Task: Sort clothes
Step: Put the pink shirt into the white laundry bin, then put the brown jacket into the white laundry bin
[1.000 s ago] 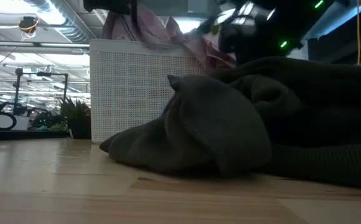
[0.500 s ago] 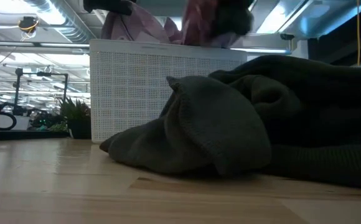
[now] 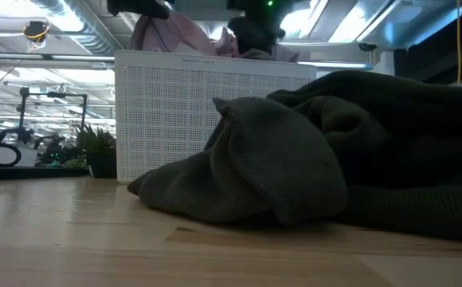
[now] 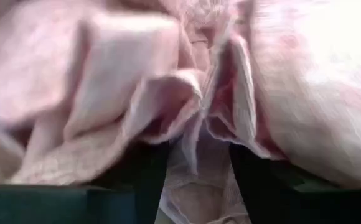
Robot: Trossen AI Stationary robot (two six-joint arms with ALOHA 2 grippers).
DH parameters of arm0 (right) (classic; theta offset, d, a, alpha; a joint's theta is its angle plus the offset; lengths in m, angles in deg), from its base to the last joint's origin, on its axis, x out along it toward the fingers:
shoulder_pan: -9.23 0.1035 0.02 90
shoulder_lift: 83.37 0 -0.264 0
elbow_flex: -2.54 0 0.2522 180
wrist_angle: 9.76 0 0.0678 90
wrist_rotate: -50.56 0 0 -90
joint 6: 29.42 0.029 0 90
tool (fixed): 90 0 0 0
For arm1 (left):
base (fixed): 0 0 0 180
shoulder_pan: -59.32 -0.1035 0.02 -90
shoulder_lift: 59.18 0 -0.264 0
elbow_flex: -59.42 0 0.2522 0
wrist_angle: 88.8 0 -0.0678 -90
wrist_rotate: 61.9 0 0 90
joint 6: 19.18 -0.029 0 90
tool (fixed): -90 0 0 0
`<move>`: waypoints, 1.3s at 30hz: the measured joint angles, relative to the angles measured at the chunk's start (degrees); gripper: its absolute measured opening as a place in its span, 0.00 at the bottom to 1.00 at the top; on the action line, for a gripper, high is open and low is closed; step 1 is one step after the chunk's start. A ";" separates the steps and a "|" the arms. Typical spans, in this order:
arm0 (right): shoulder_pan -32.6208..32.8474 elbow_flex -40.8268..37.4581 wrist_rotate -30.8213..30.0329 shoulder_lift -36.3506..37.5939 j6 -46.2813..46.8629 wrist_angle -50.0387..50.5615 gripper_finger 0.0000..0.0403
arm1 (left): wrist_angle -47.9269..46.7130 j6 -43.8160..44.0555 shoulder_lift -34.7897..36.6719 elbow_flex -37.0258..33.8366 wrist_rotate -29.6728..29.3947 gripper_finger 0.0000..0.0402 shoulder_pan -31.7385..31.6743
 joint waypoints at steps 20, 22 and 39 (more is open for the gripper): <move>13.19 17.70 14.05 6.41 8.52 23.18 0.48 | -0.39 -0.76 0.00 0.00 -0.02 0.58 0.00; 17.62 16.94 14.19 6.95 10.71 25.86 0.48 | -0.37 -0.66 0.00 0.00 -0.02 0.58 0.00; 38.04 -6.88 5.38 4.32 28.46 16.21 0.48 | -0.33 -0.81 0.00 0.00 1.72 0.58 0.00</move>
